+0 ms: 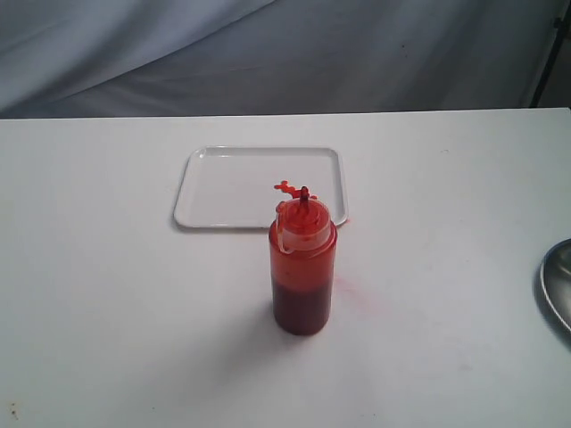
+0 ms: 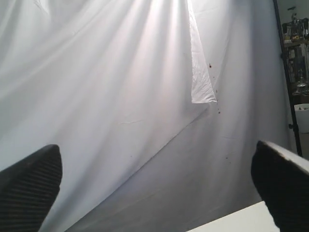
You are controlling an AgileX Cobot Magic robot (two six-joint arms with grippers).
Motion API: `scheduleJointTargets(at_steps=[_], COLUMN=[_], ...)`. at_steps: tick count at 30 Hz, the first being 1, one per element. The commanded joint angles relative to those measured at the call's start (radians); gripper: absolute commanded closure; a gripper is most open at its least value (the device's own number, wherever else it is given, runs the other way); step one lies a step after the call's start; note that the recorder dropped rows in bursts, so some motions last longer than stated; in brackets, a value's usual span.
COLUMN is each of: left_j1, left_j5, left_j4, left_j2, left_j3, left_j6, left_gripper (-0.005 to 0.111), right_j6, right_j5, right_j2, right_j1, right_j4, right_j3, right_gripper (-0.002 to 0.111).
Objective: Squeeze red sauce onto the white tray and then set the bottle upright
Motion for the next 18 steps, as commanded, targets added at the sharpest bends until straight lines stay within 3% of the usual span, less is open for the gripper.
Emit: scheduleJointTargets(at_steps=[1, 18], left_j1=[0.002, 0.002], left_j5=[0.059, 0.057], left_j4=[-0.009, -0.009], left_j2=[-0.091, -0.203], left_j3=[0.014, 0.015], left_j6=[-0.010, -0.004], left_gripper=[0.002, 0.002], right_j6=[0.006, 0.006], right_j5=[0.013, 0.013], right_j2=[-0.001, -0.001], right_j1=[0.001, 0.001], right_j4=[0.004, 0.010], right_j3=[0.005, 0.005], right_gripper=[0.003, 0.003])
